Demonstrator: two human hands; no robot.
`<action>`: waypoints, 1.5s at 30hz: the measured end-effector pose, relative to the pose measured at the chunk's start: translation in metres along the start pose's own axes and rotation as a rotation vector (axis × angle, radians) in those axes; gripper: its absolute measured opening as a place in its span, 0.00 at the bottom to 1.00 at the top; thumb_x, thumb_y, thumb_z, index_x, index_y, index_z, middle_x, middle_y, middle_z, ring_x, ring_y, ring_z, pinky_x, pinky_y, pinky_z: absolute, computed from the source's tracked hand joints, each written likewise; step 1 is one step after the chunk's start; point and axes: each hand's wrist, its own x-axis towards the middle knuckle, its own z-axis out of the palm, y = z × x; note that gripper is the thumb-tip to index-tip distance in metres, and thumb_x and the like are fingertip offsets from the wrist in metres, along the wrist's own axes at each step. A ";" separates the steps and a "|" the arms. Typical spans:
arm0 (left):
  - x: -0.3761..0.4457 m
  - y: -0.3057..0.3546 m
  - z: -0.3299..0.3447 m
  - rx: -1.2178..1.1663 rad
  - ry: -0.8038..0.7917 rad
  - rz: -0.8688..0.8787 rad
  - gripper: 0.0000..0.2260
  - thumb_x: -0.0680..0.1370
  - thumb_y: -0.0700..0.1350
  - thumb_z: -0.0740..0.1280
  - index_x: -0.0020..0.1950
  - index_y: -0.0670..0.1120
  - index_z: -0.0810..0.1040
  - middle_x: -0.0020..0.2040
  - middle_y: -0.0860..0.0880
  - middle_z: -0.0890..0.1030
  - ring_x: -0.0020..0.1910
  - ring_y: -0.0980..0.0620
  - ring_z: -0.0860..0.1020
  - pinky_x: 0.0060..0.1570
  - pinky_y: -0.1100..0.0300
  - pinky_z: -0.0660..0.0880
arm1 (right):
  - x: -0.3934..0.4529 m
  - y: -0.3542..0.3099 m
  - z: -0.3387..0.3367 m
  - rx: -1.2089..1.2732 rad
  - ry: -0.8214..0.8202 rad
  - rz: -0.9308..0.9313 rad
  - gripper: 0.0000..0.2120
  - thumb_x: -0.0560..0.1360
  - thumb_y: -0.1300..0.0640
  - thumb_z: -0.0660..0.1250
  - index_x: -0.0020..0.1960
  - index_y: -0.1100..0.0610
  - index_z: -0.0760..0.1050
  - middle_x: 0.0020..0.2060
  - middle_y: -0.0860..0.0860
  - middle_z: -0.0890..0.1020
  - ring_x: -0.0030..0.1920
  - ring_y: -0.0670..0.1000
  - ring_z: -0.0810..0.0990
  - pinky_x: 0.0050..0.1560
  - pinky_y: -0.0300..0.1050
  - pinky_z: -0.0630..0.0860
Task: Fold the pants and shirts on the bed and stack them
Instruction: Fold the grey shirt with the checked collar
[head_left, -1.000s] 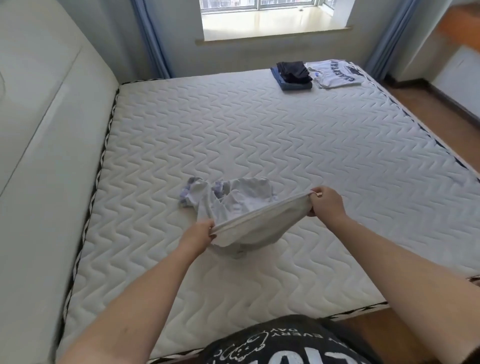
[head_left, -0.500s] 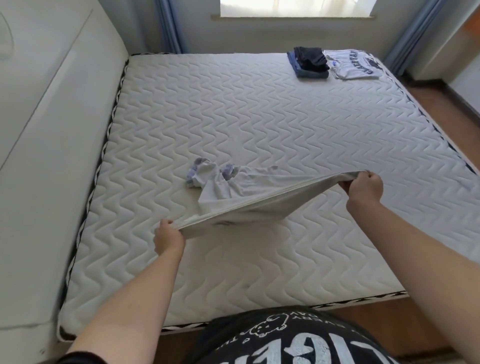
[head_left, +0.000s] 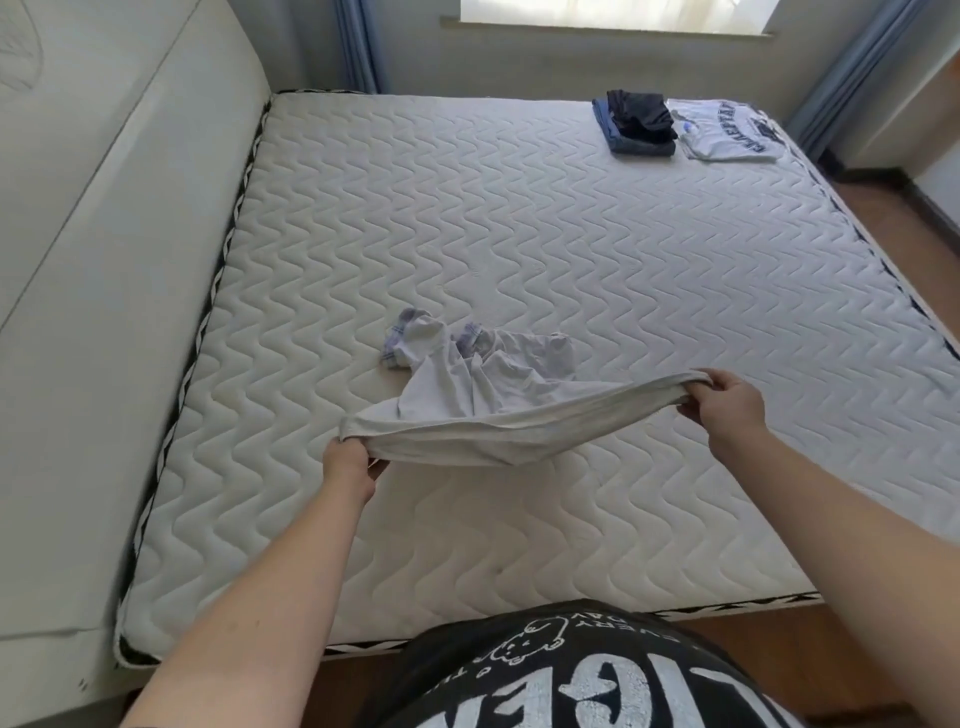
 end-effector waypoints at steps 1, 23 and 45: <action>0.001 -0.001 0.002 0.090 -0.010 0.046 0.11 0.83 0.39 0.59 0.65 0.42 0.72 0.56 0.42 0.76 0.44 0.48 0.76 0.45 0.49 0.77 | 0.001 0.003 -0.001 -0.032 0.003 -0.011 0.01 0.78 0.64 0.67 0.49 0.61 0.77 0.42 0.59 0.78 0.36 0.52 0.78 0.30 0.35 0.79; 0.003 -0.036 -0.074 1.129 0.292 0.281 0.10 0.75 0.38 0.59 0.48 0.43 0.80 0.41 0.40 0.82 0.38 0.40 0.82 0.45 0.44 0.81 | -0.004 0.132 -0.098 -0.971 0.003 0.096 0.07 0.77 0.64 0.56 0.52 0.56 0.70 0.45 0.60 0.79 0.42 0.59 0.74 0.39 0.48 0.68; 0.043 0.060 0.102 0.956 -0.130 0.209 0.13 0.77 0.39 0.69 0.61 0.40 0.81 0.51 0.41 0.82 0.49 0.43 0.80 0.50 0.52 0.77 | 0.122 0.051 0.027 0.007 0.014 0.437 0.14 0.77 0.66 0.68 0.62 0.69 0.76 0.51 0.60 0.79 0.42 0.55 0.79 0.41 0.37 0.81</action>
